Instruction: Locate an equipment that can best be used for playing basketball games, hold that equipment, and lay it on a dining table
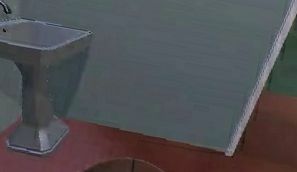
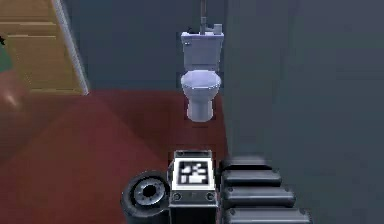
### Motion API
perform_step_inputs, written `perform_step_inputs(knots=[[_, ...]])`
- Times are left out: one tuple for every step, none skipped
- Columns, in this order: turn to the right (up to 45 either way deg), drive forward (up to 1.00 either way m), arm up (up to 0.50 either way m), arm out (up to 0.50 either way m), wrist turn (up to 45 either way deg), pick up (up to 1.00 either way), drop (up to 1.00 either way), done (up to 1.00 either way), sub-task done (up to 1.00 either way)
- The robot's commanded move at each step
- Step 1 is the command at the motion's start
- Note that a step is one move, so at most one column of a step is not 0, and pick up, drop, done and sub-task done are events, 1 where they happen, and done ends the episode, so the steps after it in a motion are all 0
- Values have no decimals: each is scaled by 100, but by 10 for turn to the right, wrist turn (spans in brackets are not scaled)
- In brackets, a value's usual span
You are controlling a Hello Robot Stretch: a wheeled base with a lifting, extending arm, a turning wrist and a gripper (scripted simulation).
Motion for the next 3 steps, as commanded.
perform_step_inputs(knots=[[450, 0, 0, 0, 0, 0, 0, 0, 0], [30, 0, 0, 0, 0, 0, 0, 0, 0], [0, 100, 0, 0, 0, 0, 0, 0, 0]])
